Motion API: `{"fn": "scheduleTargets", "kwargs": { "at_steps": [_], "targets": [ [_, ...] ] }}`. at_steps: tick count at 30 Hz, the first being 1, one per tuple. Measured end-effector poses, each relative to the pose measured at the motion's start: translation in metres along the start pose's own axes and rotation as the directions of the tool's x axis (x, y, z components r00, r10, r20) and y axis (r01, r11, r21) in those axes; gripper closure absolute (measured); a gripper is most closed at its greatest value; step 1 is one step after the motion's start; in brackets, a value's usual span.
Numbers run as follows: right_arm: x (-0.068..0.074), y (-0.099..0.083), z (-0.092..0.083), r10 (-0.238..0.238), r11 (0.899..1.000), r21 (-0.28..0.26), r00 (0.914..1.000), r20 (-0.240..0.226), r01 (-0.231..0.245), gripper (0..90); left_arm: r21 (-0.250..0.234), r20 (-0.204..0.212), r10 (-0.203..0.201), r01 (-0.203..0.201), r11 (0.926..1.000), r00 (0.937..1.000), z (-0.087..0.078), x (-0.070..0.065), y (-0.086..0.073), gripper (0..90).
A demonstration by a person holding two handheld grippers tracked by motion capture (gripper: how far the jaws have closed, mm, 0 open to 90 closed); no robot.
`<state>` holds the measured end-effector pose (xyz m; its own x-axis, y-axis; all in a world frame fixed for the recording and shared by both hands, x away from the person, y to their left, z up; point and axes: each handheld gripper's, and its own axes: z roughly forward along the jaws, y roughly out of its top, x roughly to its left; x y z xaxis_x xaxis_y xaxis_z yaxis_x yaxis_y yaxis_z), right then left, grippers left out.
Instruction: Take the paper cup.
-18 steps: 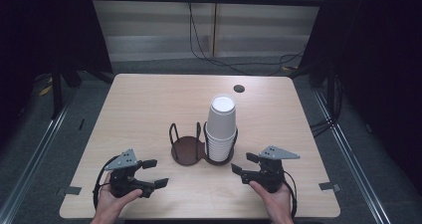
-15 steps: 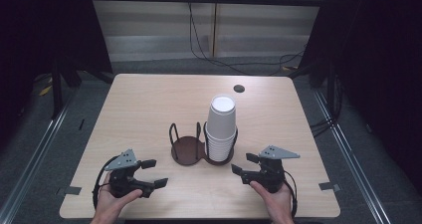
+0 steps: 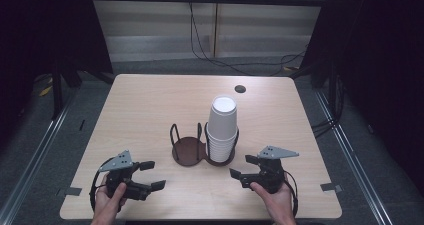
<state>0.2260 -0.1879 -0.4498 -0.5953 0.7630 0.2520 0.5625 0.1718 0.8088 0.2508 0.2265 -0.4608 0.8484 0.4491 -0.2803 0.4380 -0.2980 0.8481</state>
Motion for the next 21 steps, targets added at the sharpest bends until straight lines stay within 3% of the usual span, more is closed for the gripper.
{"fn": "scheduleTargets", "kwargs": {
  "at_steps": [2, 5, 12, 21],
  "targets": [
    [0.001, 0.002, -0.001, -0.009, 1.0, -0.001, 0.9999, -0.013, 0.009, 21.2, -0.001, -0.009, 0.005, -0.005, 1.0, 1.0, -0.002, 0.0, -0.001, 16.0],
    [0.002, 0.007, -0.003, -0.021, 1.0, -0.005, 0.9996, -0.018, 0.021, 21.2, -0.001, 0.01, 0.022, -0.022, 0.9998, 0.9997, -0.003, -0.001, -0.001, 16.0],
    [-0.001, 0.016, -0.008, -0.001, 1.0, -0.021, 0.9985, -0.056, 0.0, 21.2, 0.009, 0.024, 0.023, -0.023, 0.9997, 0.9994, 0.0, -0.003, -0.001, 16.0],
    [0.001, 0.033, -0.013, -0.034, 0.999, -0.03, 0.9977, -0.059, 0.032, 20.8, 0.015, 0.021, 0.025, -0.025, 0.9996, 0.9995, 0.0, -0.003, -0.001, 16.0]
  ]
}}
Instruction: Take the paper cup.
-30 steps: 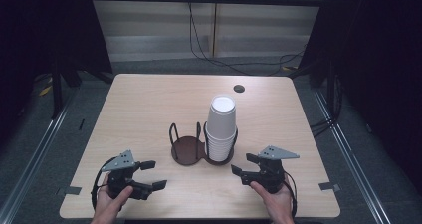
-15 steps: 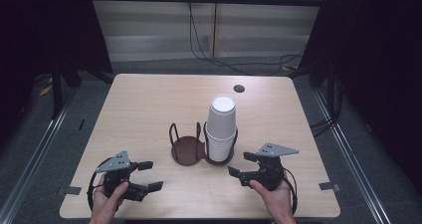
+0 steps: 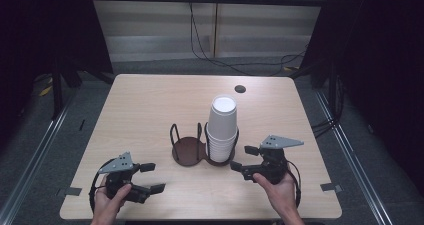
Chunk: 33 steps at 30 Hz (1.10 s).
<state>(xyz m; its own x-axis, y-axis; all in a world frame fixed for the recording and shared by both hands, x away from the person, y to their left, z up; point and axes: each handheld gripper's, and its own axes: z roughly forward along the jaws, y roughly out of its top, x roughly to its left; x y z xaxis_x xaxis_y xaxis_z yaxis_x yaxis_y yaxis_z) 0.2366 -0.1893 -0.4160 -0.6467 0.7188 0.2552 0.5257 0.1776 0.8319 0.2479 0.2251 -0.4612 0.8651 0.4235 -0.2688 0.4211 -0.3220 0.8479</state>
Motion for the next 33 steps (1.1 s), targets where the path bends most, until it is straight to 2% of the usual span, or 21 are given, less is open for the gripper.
{"fn": "scheduleTargets", "kwargs": {
  "at_steps": [5, 6, 9, 10, 14, 18, 25, 27, 30, 31, 33],
  "targets": [
    [0.0, 0.009, -0.001, -0.016, 1.0, 0.001, 0.9998, -0.007, 0.016, 18.7, 0.009, 0.0, 0.008, -0.008, 0.9999, 1.0, 0.0, 0.0, 0.0, 16.1],
    [-0.002, 0.014, -0.002, -0.038, 0.999, 0.001, 0.9986, -0.037, 0.039, 19.8, 0.01, -0.002, 0.01, -0.01, 0.9999, 1.0, 0.0, 0.0, 0.0, 16.1],
    [-0.002, 0.02, -0.003, -0.064, 0.998, 0.011, 0.9974, -0.034, 0.064, 19.7, 0.02, -0.007, 0.028, -0.028, 0.9994, 0.9996, -0.001, -0.002, 0.0, 16.0],
    [-0.004, 0.026, -0.006, -0.06, 0.998, -0.005, 0.9972, -0.044, 0.06, 19.4, 0.019, -0.006, 0.03, -0.03, 0.9994, 0.9995, -0.002, -0.002, 0.0, 16.1],
    [-0.006, 0.036, -0.007, -0.064, 0.998, 0.009, 0.997, -0.043, 0.065, 17.2, 0.006, 0.005, 0.002, -0.003, 1.0, 1.0, -0.002, -0.001, 0.0, 16.1],
    [-0.006, 0.04, -0.006, -0.071, 0.997, 0.011, 0.9964, -0.047, 0.071, 16.5, 0.007, -0.005, 0.011, -0.011, 0.9999, 0.9999, -0.003, 0.0, 0.0, 16.2],
    [-0.006, 0.051, -0.005, -0.073, 0.997, -0.019, 0.996, -0.052, 0.072, 16.4, 0.013, 0.004, 0.013, -0.013, 0.9998, 0.9999, -0.001, -0.001, 0.0, 16.2],
    [-0.005, 0.055, -0.003, -0.066, 0.998, -0.023, 0.9949, -0.076, 0.064, 16.3, 0.008, 0.004, 0.006, -0.006, 1.0, 1.0, 0.0, -0.001, 0.001, 16.5],
    [-0.004, 0.059, -0.003, -0.076, 0.996, -0.04, 0.9954, -0.058, 0.074, 16.3, 0.001, -0.003, 0.002, -0.002, 1.0, 1.0, -0.002, 0.0, 0.002, 16.6],
    [-0.005, 0.065, -0.004, -0.064, 0.996, -0.067, 0.9957, -0.067, 0.059, 16.3, 0.0, -0.002, -0.002, 0.002, 1.0, 1.0, -0.002, 0.0, 0.001, 16.7],
    [-0.008, 0.07, -0.005, -0.054, 0.996, -0.071, 0.9957, -0.075, 0.048, 16.3, 0.001, 0.0, -0.006, 0.006, 1.0, 1.0, -0.003, 0.001, 0.0, 16.6]
  ]
}}
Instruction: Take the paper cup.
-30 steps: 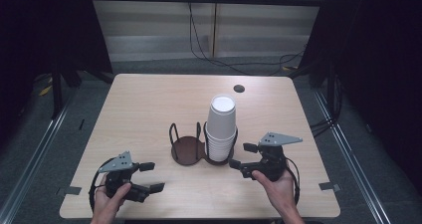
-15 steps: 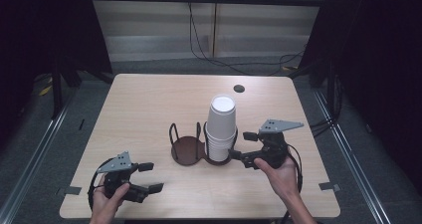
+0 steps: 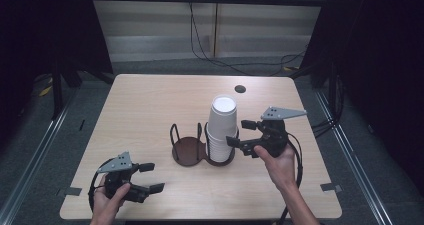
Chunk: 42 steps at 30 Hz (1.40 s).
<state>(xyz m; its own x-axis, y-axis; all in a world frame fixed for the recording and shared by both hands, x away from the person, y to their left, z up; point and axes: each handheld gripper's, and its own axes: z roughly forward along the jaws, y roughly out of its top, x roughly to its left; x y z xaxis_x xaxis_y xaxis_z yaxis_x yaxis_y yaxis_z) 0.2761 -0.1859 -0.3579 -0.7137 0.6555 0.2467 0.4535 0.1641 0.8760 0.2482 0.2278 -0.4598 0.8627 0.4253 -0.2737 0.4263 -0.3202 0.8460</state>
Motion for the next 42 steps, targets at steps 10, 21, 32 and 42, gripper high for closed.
{"fn": "scheduleTargets", "kwargs": {
  "at_steps": [10, 21, 32, 42],
  "targets": [
    [-0.011, 0.017, 0.01, 0.012, 1.0, 0.004, 0.9999, 0.008, -0.012, 16.1, 0.017, 0.018, 0.003, -0.003, 0.9999, 0.9998, 0.003, -0.001, 0.0, 16.6],
    [-0.007, 0.037, 0.02, -0.042, 0.999, 0.008, 0.9979, 0.05, 0.041, 17.3, 0.025, 0.017, 0.009, -0.01, 0.9996, 0.9998, 0.006, -0.003, 0.001, 16.6],
    [-0.011, 0.044, 0.039, -0.047, 0.998, 0.037, 0.9974, 0.055, 0.045, 15.1, 0.009, 0.017, 0.013, -0.013, 0.9999, 0.9998, 0.002, -0.004, 0.001, 16.7],
    [-0.007, 0.047, 0.049, -0.088, 0.995, 0.044, 0.9924, 0.086, 0.085, 19.5, 0.014, 0.011, 0.015, -0.015, 0.9998, 0.9998, 0.002, -0.004, 0.001, 16.7]
  ]
}}
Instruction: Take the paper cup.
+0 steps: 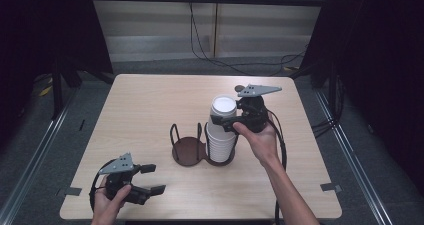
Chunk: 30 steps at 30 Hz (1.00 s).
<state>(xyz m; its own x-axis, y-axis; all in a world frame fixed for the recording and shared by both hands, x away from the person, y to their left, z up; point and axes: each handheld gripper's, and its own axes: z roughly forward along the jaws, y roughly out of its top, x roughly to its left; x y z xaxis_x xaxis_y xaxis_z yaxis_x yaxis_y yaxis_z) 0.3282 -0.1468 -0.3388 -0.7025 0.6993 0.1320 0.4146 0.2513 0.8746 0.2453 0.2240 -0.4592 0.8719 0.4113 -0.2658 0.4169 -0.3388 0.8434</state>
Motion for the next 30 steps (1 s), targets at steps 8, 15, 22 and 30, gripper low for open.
{"fn": "scheduleTargets", "kwargs": {
  "at_steps": [8, 15, 22, 30],
  "targets": [
    [0.0024, 0.0021, -0.0016, -0.025, 1.0, -0.004, 0.9995, 0.017, 0.025, 20.8, 0.015, 0.012, 0.0, -0.001, 0.9999, 0.9999, 0.0024, -0.0006, -0.0004, 16.7],
    [0.005, 0.0068, -0.0052, -0.04, 0.999, -0.016, 0.9988, 0.027, 0.041, 21.1, 0.022, 0.014, 0.001, -0.002, 0.9998, 0.9999, 0.0031, 0.0002, -0.0003, 16.7],
    [0.0064, 0.0081, -0.0079, -0.054, 0.998, -0.02, 0.9981, 0.03, 0.055, 21.4, 0.025, 0.025, -0.007, 0.007, 0.9997, 0.9997, 0.0044, -0.0006, -0.0006, 16.7],
    [0.0054, 0.0085, -0.0098, -0.051, 0.998, -0.04, 0.9984, 0.025, 0.052, 21.6, 0.027, 0.027, -0.01, 0.009, 0.9996, 0.9996, 0.0046, -0.0008, -0.0007, 16.6]
  ]
}}
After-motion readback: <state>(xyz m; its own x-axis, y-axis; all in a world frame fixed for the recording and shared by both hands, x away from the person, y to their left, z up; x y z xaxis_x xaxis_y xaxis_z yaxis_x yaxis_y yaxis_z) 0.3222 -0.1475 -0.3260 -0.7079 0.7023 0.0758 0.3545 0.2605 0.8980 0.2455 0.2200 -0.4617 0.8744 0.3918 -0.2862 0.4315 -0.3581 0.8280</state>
